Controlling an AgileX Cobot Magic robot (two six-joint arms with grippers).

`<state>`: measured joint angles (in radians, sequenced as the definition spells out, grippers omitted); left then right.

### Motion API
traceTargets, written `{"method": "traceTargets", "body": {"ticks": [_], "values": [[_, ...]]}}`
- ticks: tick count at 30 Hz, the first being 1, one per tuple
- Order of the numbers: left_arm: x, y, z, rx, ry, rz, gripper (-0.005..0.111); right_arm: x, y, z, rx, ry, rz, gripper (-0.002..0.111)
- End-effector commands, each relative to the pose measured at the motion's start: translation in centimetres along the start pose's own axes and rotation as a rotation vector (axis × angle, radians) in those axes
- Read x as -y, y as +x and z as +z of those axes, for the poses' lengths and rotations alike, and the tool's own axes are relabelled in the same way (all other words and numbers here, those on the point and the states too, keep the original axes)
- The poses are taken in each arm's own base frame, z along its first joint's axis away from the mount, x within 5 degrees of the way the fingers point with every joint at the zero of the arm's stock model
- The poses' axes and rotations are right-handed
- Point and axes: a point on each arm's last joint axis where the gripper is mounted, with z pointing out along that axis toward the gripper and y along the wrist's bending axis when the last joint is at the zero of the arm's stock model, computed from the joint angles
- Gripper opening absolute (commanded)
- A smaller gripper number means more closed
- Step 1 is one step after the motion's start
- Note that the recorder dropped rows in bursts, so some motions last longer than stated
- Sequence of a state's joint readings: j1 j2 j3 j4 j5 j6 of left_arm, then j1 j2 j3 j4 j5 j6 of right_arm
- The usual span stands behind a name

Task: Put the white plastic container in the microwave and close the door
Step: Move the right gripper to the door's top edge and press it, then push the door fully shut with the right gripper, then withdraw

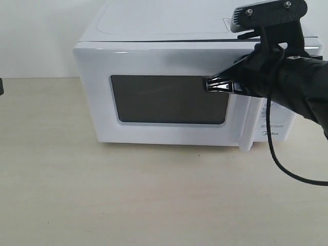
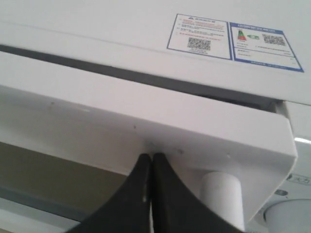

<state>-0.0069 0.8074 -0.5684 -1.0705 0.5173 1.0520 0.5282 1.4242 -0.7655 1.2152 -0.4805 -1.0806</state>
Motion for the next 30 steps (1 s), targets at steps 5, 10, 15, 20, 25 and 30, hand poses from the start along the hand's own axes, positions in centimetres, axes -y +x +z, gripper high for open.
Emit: {"method": "traceTargets", "body": {"ticks": [5,10,15,20,25,30], "values": [[0.2,0.1,0.0,-0.005,0.017,-0.014,0.004,0.7,-2.2,0.0,0.092,0.06,0.006,0.0],[0.4,0.2,0.0,-0.016,0.037,-0.014,0.004,0.6,-2.2,0.0,0.089,0.059,0.01,0.0],[0.5,0.3,0.0,-0.022,0.048,-0.014,0.004,0.3,-1.8,0.1,0.052,0.027,0.029,0.0],[0.5,0.3,0.0,-0.024,0.046,-0.01,0.004,0.3,-1.2,0.7,0.035,0.053,-0.011,0.0],[0.5,0.3,0.0,-0.023,0.047,-0.003,0.004,0.3,-1.0,0.9,0.03,0.061,-0.03,0.0],[0.5,0.3,0.0,-0.023,0.047,-0.003,0.004,0.5,-1.0,0.8,0.031,0.081,-0.044,0.0]]}}
